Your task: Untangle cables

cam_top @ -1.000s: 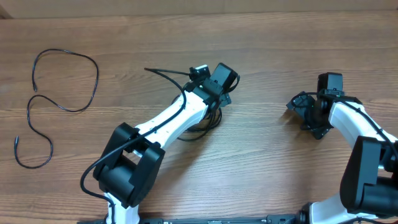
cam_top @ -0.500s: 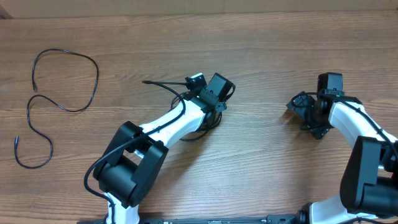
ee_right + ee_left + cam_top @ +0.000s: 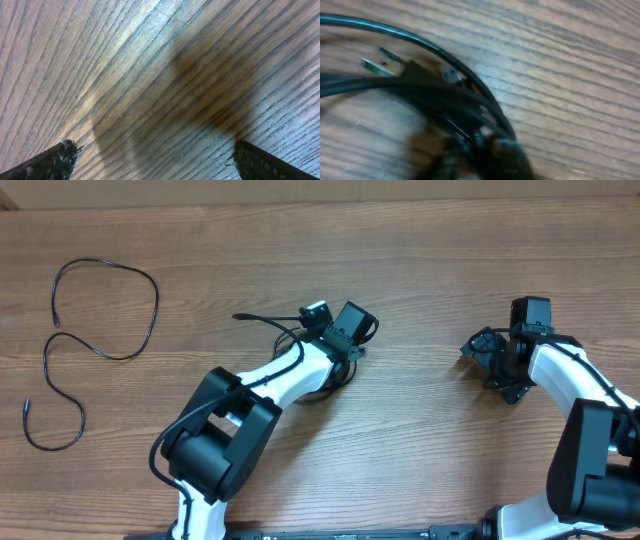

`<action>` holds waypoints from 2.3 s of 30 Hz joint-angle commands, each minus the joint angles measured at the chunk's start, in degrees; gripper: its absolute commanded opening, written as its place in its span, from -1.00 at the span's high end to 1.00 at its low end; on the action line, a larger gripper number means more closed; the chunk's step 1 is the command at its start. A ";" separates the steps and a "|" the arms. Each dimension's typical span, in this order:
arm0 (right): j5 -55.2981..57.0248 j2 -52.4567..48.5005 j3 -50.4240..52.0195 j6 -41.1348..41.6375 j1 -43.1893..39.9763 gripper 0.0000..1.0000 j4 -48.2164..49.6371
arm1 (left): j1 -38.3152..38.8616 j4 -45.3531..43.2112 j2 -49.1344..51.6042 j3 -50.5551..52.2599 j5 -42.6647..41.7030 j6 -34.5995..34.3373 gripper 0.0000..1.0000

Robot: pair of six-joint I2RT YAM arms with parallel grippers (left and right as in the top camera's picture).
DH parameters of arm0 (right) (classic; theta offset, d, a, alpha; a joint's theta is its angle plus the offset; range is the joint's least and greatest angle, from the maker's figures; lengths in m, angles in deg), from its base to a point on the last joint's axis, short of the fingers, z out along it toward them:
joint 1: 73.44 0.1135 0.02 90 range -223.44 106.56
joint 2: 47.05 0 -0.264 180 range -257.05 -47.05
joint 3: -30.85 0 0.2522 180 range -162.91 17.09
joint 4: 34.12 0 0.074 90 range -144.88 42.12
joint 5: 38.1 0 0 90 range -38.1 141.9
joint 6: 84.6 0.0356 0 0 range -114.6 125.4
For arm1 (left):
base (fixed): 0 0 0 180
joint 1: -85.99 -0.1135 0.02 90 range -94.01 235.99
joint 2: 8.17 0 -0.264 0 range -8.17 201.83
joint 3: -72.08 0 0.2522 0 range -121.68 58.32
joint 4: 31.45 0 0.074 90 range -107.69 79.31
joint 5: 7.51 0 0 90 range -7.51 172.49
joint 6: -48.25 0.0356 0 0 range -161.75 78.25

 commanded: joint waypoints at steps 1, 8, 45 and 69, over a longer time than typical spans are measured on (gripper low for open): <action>0.11 1.09 -0.09 -0.26 -0.07 -1.00 0.11 | -0.28 -1.18 3.26 0.55 -4.90 0.15 0.85; 0.11 1.09 -0.09 -0.26 -0.07 -1.00 0.11 | -0.24 -9.77 3.26 0.48 -22.56 11.93 0.92; 0.11 1.09 -0.09 -0.26 -0.07 -1.00 0.11 | -1.01 10.14 -11.85 -2.19 2.78 26.01 -0.97; 0.11 1.09 -0.09 -0.26 -0.07 -1.00 0.11 | -2.08 4.35 0.17 -2.19 2.73 25.99 -1.00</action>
